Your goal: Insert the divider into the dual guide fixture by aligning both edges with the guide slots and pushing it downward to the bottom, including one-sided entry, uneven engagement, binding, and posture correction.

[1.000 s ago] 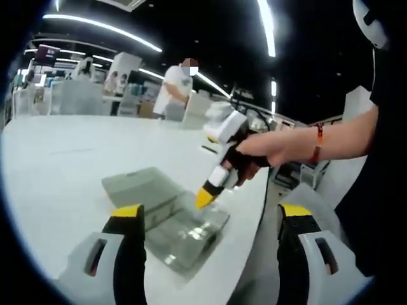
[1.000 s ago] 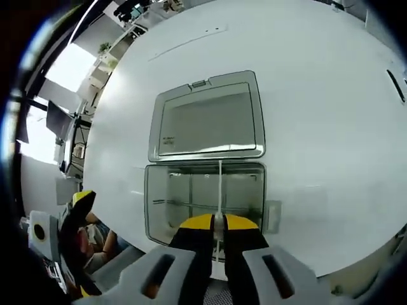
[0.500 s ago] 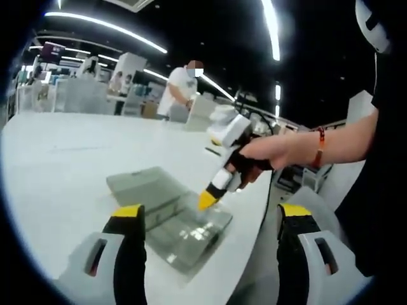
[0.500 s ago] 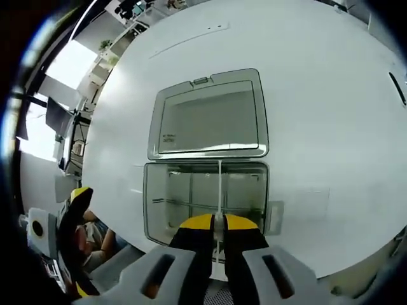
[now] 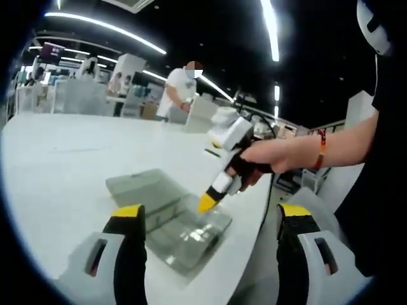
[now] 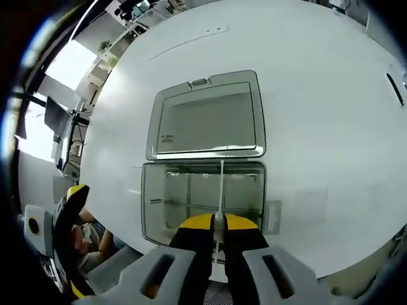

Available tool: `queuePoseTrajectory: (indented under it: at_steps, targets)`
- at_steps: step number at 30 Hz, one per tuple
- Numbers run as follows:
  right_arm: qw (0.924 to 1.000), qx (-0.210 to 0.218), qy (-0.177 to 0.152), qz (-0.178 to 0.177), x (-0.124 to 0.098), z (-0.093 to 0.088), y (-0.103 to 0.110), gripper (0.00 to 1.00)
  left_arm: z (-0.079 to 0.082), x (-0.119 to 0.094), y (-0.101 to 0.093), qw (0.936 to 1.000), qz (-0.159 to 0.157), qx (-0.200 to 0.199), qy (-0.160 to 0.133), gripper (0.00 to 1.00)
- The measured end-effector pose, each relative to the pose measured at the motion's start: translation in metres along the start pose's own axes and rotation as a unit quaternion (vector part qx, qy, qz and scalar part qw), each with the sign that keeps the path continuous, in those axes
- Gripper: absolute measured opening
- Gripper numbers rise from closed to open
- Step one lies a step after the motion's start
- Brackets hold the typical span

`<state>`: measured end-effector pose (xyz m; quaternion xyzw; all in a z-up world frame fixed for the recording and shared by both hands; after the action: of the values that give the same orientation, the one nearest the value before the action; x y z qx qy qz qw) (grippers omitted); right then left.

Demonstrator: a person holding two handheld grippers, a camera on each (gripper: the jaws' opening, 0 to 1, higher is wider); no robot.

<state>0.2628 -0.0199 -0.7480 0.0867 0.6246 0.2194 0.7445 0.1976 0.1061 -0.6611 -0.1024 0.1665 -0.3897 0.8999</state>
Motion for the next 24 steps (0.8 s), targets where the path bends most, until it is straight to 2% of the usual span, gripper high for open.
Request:
queuePoseTrajectory:
  at_steps: [7, 24]
  targets:
    - [0.9999, -0.006, -0.002, -0.011, 0.0014, -0.0007, -0.0002, 0.0, -0.0014, -0.0035, 0.0033, 1.0, 0.005, -0.002, 0.0, 0.83]
    - [0.9997, -0.02, -0.004, -0.01, 0.0009, -0.0001, 0.0037, 0.0, -0.0029, -0.0022, 0.0046, 1.0, 0.004, -0.003, 0.003, 0.83]
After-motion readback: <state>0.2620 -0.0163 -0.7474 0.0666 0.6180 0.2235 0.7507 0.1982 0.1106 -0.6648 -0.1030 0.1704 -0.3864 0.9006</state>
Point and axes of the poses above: the point that each gripper's makers call its tool centre point, and the gripper's own axes: x roughly forward along the fingers, y roughly to its left, z roughly out of its top, the point moved 3 cm from there along -x, roughly backward along the fingers, and after that the axes turned 6 degrees about z, right-handed, at the moved point
